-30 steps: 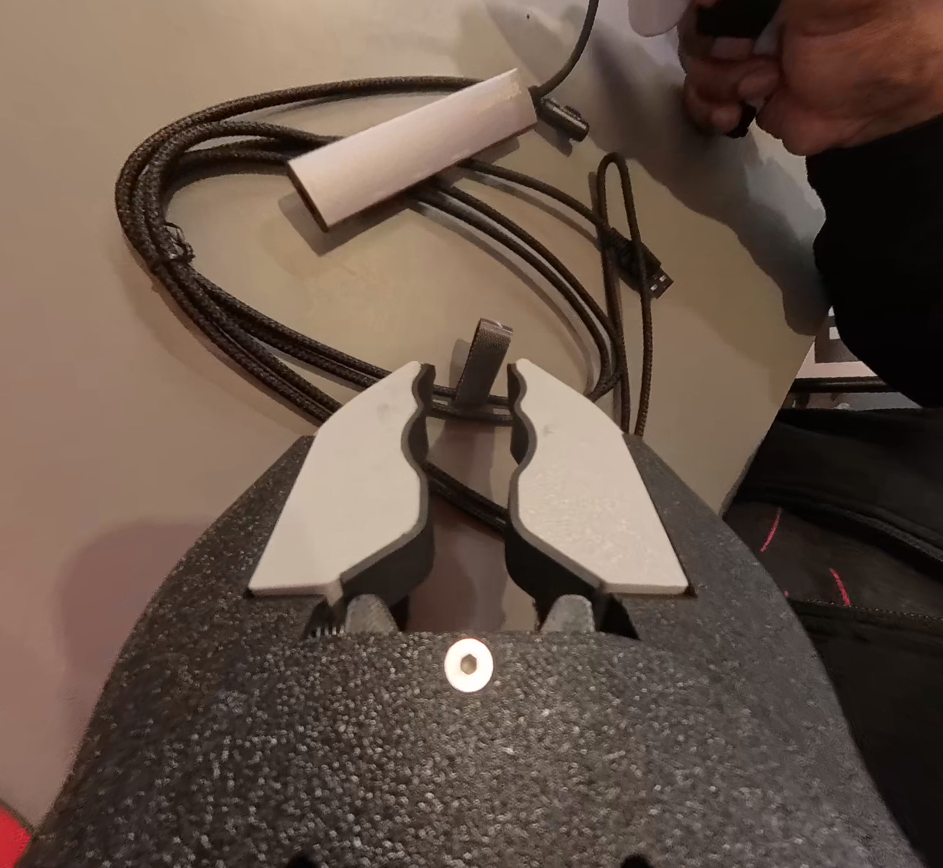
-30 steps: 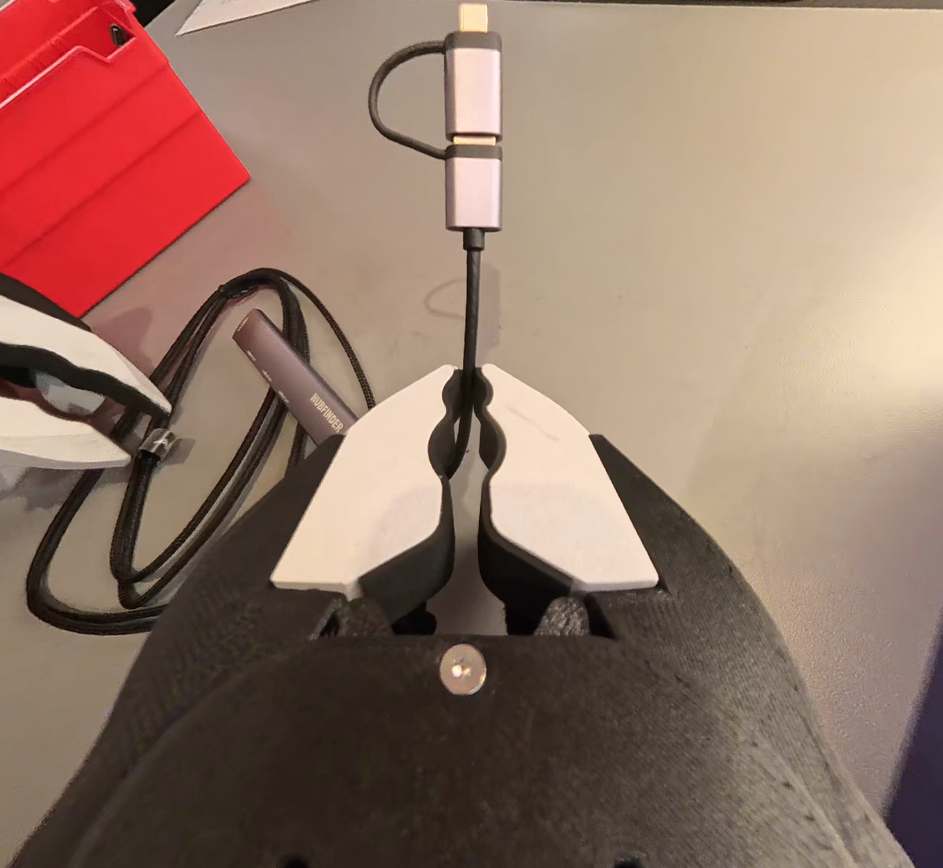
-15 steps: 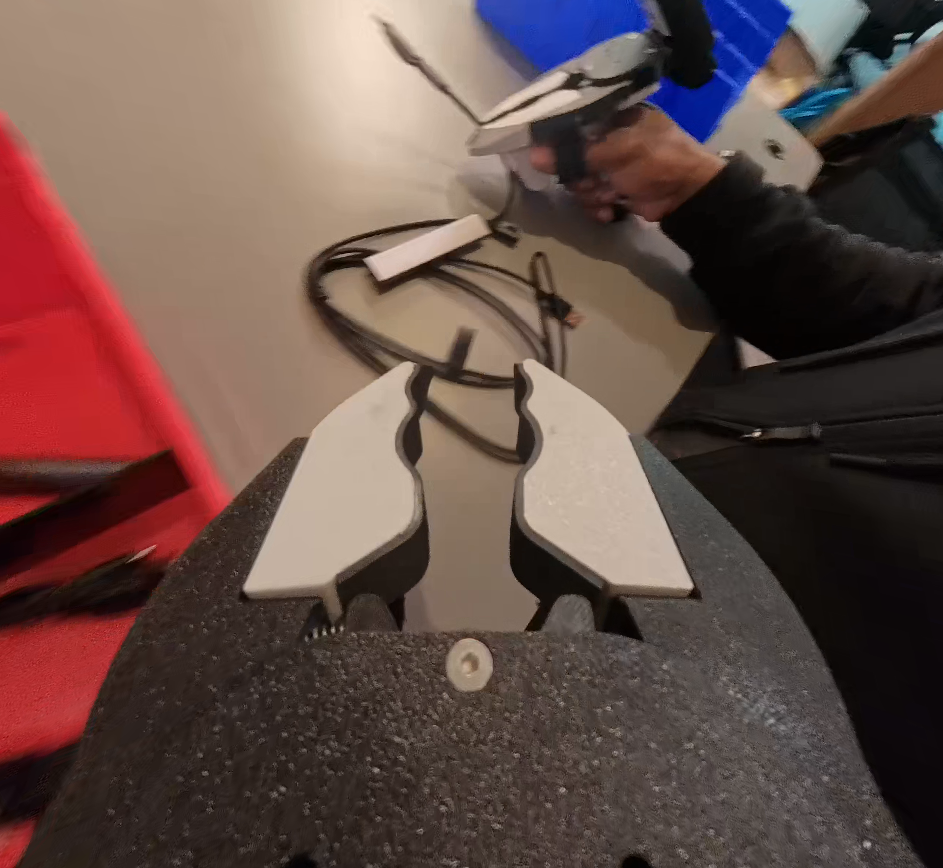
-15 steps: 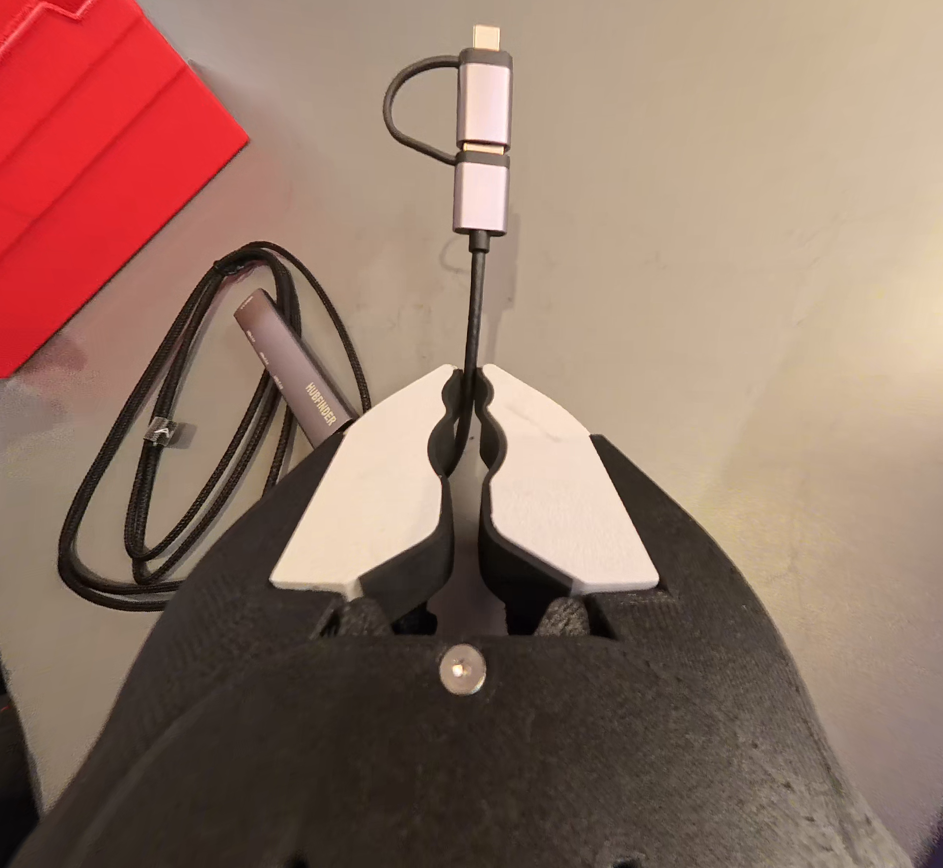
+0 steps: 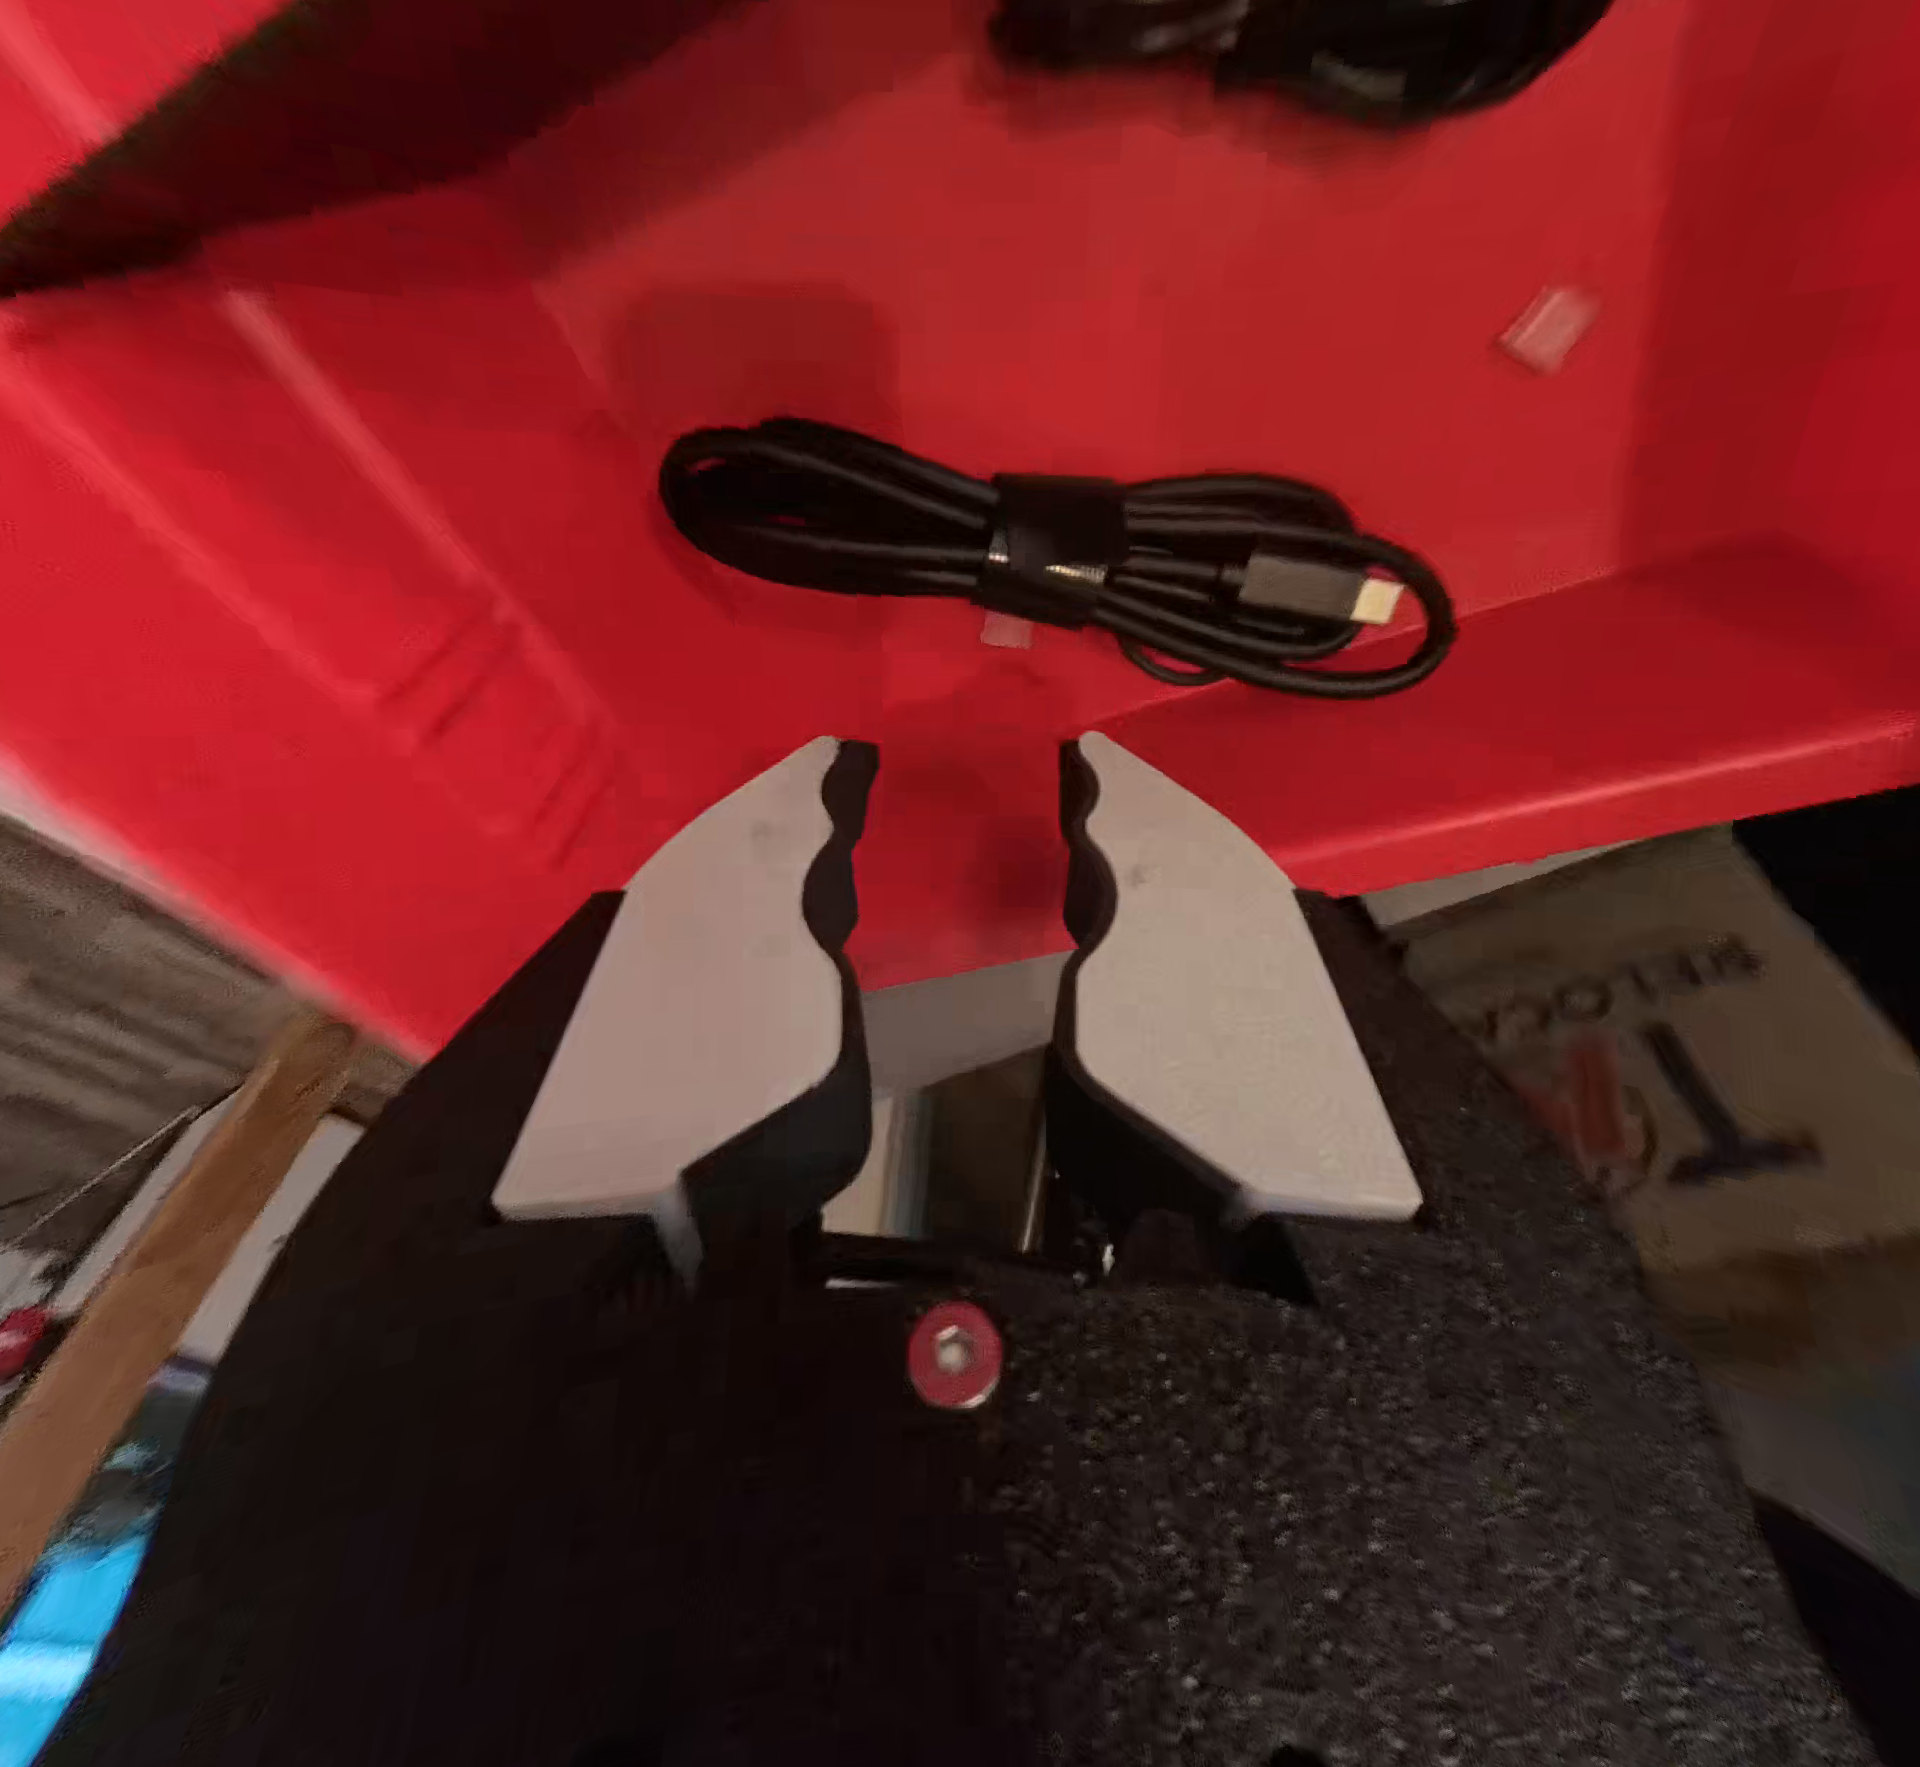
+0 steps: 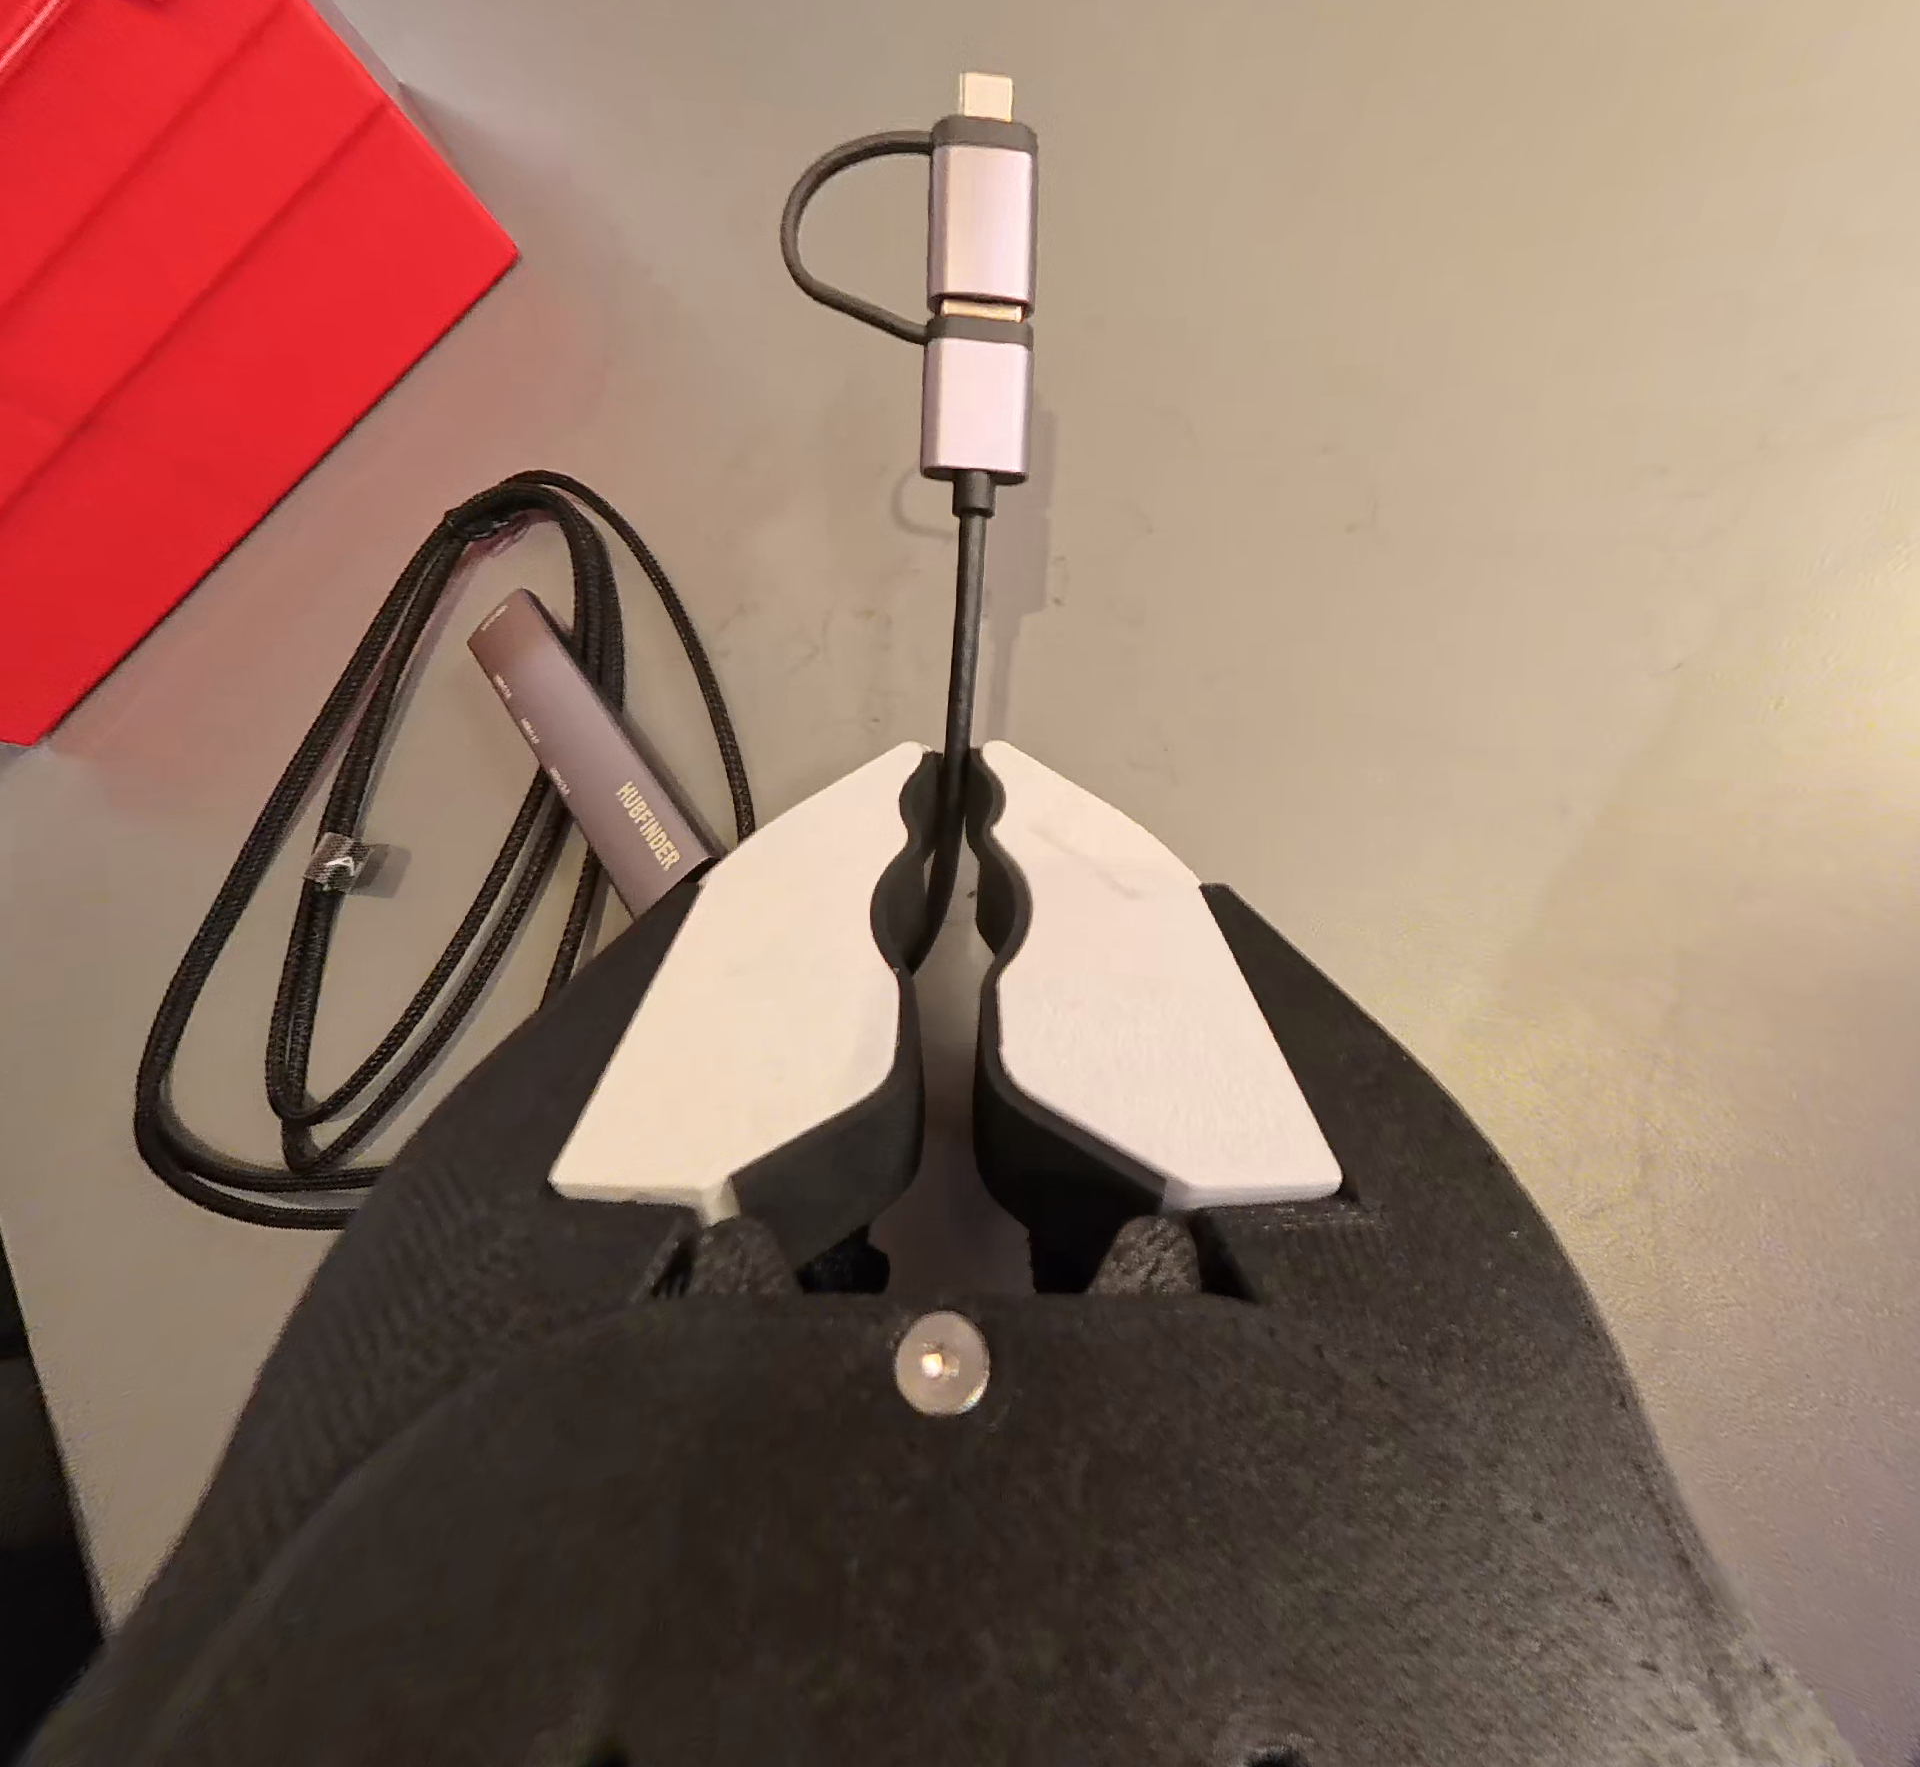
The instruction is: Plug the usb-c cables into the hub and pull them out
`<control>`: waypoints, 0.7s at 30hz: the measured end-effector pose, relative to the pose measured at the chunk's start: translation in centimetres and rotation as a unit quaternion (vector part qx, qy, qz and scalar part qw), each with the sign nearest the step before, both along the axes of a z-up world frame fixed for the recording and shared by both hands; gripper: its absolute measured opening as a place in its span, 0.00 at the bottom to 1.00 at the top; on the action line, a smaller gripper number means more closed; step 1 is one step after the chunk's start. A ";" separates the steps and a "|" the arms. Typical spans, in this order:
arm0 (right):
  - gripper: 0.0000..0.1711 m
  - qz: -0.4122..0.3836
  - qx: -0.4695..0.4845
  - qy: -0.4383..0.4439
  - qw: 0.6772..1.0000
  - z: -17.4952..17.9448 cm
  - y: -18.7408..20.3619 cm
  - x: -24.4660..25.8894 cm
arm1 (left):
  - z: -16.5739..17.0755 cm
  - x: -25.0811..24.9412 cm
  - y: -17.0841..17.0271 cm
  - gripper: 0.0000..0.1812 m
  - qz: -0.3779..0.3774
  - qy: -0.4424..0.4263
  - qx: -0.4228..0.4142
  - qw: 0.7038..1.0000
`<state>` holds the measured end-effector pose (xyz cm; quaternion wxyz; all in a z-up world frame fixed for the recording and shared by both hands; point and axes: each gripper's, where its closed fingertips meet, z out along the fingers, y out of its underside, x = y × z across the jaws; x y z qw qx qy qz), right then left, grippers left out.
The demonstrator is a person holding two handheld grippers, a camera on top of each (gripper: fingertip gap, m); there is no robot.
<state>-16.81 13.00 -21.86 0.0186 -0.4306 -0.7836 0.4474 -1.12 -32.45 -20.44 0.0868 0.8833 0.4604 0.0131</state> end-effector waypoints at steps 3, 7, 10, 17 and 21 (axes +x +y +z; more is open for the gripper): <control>0.03 -0.003 -0.007 -0.001 1.000 0.1 0.1 0.0 | -1.9 1.0 -0.4 0.21 -0.021 -0.061 -0.020 0.998; 0.03 -0.009 -0.019 -0.001 1.000 0.3 0.3 0.0 | -2.6 0.6 0.1 0.19 -0.018 -0.046 -0.001 0.999; 0.02 -0.003 -0.019 -0.007 1.000 0.2 0.1 0.1 | -2.8 0.3 0.4 0.16 -0.023 -0.037 -0.001 0.999; 0.02 0.005 -0.026 -0.013 1.000 0.2 0.0 0.1 | -3.3 0.6 0.3 0.15 -0.042 -0.058 -0.031 0.997; 0.02 0.008 -0.036 -0.018 0.999 0.4 -0.1 0.2 | -3.4 1.0 0.8 0.09 -0.044 -0.085 -0.016 0.995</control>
